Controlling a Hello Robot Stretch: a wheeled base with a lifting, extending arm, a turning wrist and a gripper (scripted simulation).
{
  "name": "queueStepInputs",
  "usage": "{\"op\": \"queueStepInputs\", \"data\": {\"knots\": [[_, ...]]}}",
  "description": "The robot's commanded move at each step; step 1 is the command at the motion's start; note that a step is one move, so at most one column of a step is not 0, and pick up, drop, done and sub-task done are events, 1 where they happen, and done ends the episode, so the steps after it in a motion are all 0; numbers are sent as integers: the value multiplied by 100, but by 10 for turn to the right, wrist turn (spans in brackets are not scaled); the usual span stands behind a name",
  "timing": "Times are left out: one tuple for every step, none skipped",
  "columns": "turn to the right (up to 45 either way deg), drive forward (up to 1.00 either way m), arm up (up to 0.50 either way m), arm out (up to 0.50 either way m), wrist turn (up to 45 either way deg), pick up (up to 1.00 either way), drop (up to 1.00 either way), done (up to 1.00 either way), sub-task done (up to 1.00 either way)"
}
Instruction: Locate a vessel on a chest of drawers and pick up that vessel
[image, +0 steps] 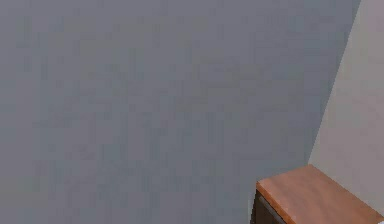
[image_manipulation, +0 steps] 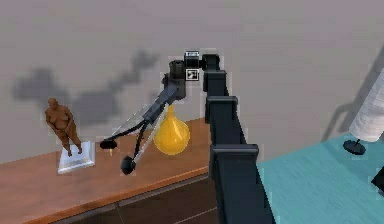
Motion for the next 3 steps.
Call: {"op": "queueStepInputs", "data": {"knots": [[0, 0, 0, 0, 450, 0, 0, 0, 0], [0, 0, 0, 0, 450, 0, 0, 0, 0], [0, 0, 0, 0, 240, 0, 0, 0, 0]]}}
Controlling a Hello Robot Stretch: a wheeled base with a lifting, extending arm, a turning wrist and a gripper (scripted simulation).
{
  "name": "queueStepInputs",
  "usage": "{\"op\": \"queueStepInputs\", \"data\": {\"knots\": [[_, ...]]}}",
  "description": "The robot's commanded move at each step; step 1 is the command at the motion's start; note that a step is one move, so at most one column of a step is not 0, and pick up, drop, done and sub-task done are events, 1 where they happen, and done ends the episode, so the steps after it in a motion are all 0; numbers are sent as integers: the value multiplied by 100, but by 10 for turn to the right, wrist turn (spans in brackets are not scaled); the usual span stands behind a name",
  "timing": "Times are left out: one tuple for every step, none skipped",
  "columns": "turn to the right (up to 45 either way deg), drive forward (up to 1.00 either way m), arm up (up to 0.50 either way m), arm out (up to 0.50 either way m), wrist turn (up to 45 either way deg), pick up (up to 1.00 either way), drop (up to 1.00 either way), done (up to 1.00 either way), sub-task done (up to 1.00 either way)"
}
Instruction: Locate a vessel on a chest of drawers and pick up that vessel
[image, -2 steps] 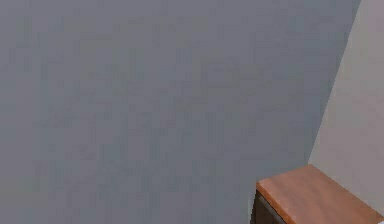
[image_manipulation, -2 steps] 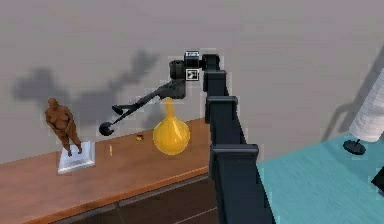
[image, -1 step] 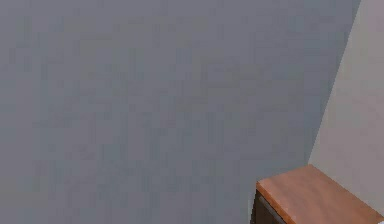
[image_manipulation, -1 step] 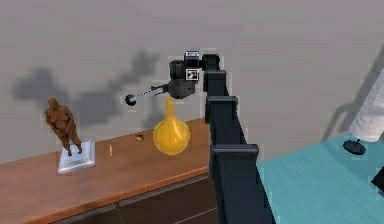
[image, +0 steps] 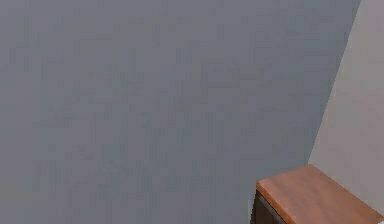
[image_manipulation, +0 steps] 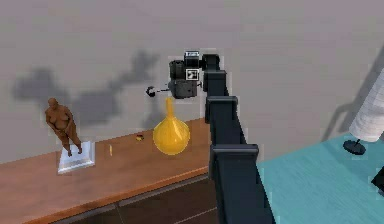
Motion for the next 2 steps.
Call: {"op": "queueStepInputs", "data": {"knots": [[0, 0, -30, 0, 0, 0, 0, 0, 0], [0, 0, 0, 0, 0, 100, 0, 0, 0]]}}
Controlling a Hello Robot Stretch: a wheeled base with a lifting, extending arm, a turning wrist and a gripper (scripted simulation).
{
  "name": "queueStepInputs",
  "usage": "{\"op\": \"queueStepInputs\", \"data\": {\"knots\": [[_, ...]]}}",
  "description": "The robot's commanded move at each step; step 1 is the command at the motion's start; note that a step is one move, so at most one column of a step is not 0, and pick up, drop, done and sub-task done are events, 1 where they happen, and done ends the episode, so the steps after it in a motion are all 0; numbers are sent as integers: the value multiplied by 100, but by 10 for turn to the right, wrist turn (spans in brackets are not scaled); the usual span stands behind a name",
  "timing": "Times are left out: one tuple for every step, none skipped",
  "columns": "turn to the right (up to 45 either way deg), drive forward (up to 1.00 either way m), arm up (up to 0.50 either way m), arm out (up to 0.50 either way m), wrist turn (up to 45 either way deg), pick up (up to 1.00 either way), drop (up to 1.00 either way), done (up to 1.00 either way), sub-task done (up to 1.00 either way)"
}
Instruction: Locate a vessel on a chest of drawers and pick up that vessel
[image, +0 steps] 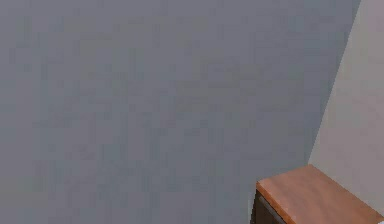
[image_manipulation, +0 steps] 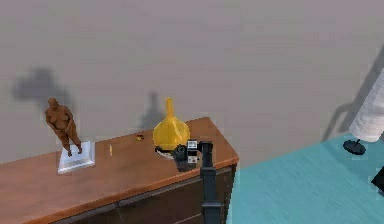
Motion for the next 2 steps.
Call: {"op": "queueStepInputs", "data": {"knots": [[0, 0, 10, 0, 0, 0, 0, 0, 0], [0, 0, 0, 0, 0, 0, 0, 100, 0]]}}
